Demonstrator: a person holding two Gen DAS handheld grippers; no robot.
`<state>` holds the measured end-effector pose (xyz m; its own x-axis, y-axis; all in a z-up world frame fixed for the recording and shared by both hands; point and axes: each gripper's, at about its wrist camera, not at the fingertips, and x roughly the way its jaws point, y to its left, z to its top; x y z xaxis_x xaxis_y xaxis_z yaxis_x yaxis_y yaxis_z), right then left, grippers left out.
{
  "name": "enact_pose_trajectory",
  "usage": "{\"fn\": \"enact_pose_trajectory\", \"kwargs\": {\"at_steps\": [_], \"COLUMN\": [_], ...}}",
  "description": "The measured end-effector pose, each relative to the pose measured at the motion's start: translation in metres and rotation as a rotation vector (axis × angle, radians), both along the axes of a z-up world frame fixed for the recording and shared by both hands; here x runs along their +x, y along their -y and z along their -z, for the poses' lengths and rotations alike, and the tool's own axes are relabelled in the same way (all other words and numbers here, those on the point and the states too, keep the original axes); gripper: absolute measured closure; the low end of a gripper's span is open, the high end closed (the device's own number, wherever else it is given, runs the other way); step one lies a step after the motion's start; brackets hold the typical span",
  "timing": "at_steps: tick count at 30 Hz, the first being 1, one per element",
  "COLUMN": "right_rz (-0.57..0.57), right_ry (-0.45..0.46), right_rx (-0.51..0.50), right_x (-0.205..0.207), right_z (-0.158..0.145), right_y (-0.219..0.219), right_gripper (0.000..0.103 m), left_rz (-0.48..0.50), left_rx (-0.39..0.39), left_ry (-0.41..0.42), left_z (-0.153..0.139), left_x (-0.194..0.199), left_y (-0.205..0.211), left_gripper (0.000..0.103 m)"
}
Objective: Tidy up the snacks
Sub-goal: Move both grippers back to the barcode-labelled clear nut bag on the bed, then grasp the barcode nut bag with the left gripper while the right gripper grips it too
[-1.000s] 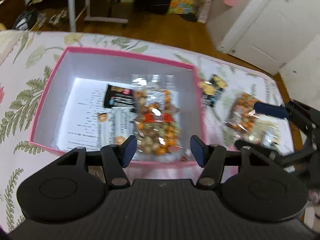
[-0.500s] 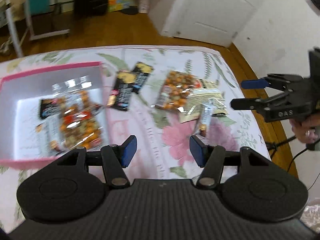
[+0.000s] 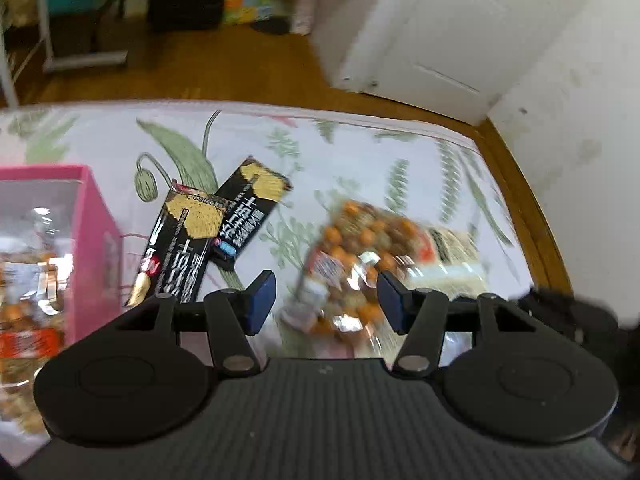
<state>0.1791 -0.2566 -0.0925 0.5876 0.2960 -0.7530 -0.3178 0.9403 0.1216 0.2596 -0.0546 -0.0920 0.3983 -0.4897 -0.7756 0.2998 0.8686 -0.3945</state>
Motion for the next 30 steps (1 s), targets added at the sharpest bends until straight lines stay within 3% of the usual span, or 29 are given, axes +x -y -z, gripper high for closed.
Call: {"fn": "enact_pose_trajectory", "kwargs": {"at_steps": [2, 4, 7, 10, 14, 18, 20, 23, 26, 30], "right_rz": [0.023, 0.039, 0.049, 0.034, 0.010, 0.016, 0.004, -0.053, -0.092, -0.135], "right_ry": [0.032, -0.003, -0.037, -0.042, -0.017, -0.070, -0.051, -0.077, -0.065, -0.037], "right_rx": [-0.110, -0.096, -0.054, -0.089, -0.120, -0.007, -0.045, -0.065, -0.101, -0.140], "right_x": [0.011, 0.018, 0.022, 0.017, 0.012, 0.018, 0.015, 0.011, 0.007, 0.005], "right_z": [0.014, 0.023, 0.032, 0.043, 0.044, 0.041, 0.041, 0.041, 0.036, 0.036], "right_y": [-0.006, -0.005, -0.002, -0.008, -0.011, -0.007, -0.011, -0.013, -0.015, -0.022], "right_gripper": [0.026, 0.027, 0.028, 0.028, 0.027, 0.023, 0.023, 0.023, 0.021, 0.010], "left_rz": [-0.037, -0.049, -0.053, -0.063, 0.008, 0.099, 0.148, 0.206, 0.181, 0.115], "left_rx": [-0.028, -0.041, 0.029, 0.001, -0.068, -0.191, -0.186, -0.079, -0.062, 0.061], "left_ry": [-0.042, -0.077, -0.119, -0.137, -0.152, -0.333, -0.374, -0.333, -0.313, -0.143], "left_z": [0.017, 0.033, 0.056, 0.074, 0.076, 0.085, 0.082, 0.075, 0.072, 0.064], "left_x": [0.018, 0.028, 0.032, 0.027, 0.032, 0.031, 0.022, 0.011, 0.010, 0.010], "left_y": [0.004, 0.009, 0.021, 0.020, 0.018, 0.018, 0.022, 0.032, 0.032, 0.032], "left_gripper": [0.049, 0.049, 0.049, 0.048, 0.049, 0.049, 0.049, 0.049, 0.045, 0.043]}}
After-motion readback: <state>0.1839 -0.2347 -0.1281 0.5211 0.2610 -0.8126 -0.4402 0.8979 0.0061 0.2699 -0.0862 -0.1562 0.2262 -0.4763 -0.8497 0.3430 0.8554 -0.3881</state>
